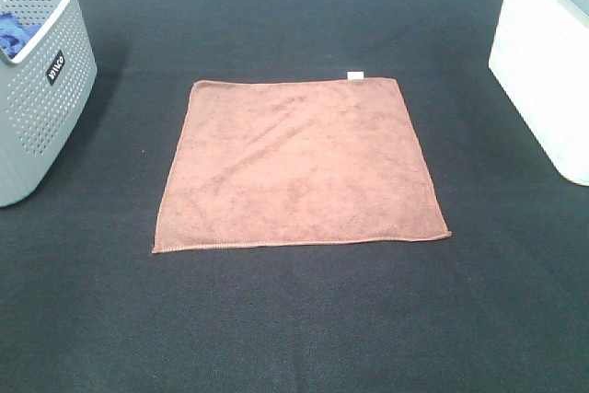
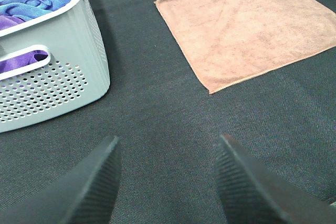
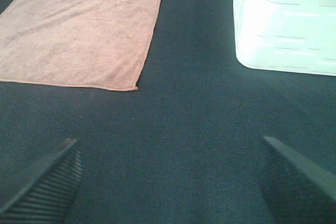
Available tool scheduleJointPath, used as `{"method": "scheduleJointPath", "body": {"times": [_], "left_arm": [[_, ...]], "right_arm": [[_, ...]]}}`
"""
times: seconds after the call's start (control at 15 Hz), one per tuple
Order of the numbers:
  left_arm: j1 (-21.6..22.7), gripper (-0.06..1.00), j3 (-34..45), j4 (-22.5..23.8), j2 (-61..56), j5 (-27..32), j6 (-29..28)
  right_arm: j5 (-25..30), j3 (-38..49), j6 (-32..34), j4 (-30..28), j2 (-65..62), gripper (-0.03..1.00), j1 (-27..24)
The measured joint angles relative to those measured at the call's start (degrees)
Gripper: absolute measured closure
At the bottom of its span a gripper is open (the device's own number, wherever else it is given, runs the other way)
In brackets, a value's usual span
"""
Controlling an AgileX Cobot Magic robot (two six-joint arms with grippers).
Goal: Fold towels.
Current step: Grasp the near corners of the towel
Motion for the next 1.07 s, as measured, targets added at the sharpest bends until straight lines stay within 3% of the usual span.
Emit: {"method": "scheduleJointPath", "body": {"times": [1.07], "left_arm": [[0.00,0.42,0.00,0.00,0.00,0.00,0.00]], "right_arm": [[0.00,0.00,0.00,0.00,0.00,0.12,0.00]]}}
